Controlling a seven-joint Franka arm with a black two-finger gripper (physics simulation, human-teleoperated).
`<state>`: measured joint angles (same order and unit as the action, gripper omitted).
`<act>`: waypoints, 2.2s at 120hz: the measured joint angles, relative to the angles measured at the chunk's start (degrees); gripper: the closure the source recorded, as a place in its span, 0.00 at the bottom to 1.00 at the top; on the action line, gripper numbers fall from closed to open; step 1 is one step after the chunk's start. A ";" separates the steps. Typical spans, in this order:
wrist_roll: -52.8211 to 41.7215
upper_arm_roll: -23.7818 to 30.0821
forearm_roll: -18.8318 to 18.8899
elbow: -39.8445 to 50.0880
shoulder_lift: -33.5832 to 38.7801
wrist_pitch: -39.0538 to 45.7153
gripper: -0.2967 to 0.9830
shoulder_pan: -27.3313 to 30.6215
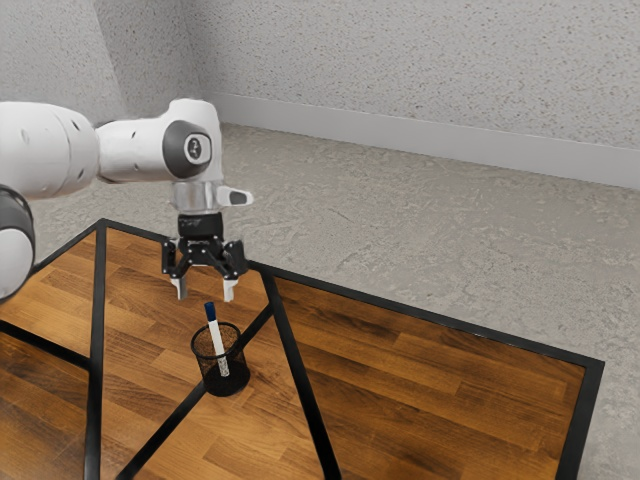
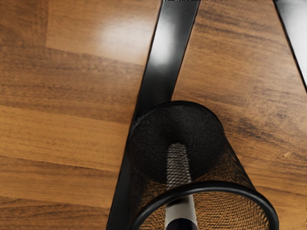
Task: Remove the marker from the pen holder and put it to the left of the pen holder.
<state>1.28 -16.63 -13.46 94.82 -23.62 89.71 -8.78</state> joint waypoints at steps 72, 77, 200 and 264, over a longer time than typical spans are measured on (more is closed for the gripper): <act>0.80 -1.27 -6.50 17.11 8.82 22.07 0.24 -1.68; 0.54 -1.76 -5.80 18.67 10.53 22.46 0.24 -1.76; 0.44 -3.15 -3.61 21.83 12.48 24.11 0.71 -5.57; 2.22 -3.09 8.62 12.56 22.70 14.58 0.82 -5.18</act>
<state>3.50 -19.71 -4.84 107.38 -0.92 104.29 -13.96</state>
